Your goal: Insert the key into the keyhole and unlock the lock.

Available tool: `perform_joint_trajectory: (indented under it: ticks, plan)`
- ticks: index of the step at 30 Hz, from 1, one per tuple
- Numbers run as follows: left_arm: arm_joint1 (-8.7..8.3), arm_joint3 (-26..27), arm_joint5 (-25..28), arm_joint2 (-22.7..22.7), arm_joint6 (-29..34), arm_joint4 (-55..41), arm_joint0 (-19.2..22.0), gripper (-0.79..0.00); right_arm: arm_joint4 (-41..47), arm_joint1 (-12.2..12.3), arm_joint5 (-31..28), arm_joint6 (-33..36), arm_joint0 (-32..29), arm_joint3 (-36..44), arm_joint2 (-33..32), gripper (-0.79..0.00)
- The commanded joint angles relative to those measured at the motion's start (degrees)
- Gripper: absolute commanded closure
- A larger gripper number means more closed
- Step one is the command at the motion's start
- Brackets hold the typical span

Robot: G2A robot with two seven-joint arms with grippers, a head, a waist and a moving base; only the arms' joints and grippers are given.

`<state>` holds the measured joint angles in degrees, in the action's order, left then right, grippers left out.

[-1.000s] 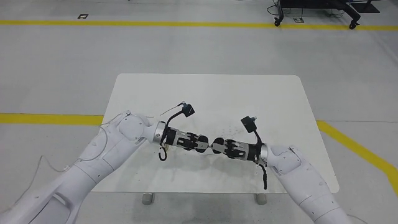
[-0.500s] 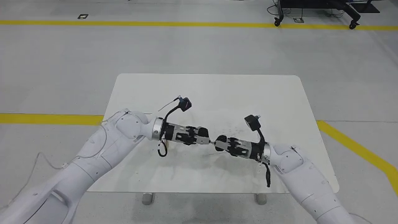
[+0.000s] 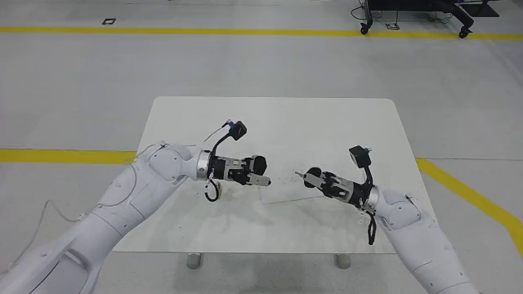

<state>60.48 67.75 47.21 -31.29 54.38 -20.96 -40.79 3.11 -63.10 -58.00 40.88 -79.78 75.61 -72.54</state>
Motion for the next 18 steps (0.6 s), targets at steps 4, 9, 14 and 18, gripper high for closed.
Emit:
perform_joint_trajectory:
  ticks: [4, 9, 14, 18]
  plan:
    - [-2.68, 10.3, -3.4, -6.7, -6.0, 14.0, -2.4, -0.785, 0.0, 0.0, 0.0, 0.0, 0.0, 0.0, 0.0, 0.000]
    - [-8.60, 25.2, -22.7, -18.3, 1.6, 28.9, -9.6, -0.785, 0.0, 0.0, 0.0, 0.0, 0.0, 0.0, 0.0, 0.000]
    - [-12.57, 38.7, -41.2, -26.7, 7.8, 42.2, -20.8, -0.785, 0.0, 0.0, 0.0, 0.0, 0.0, 0.0, 0.0, 0.000]
    - [-13.39, 40.5, -49.0, -26.7, 9.3, 51.2, -25.9, -0.785, 0.0, 0.0, 0.0, 0.0, 0.0, 0.0, 0.0, 0.000]
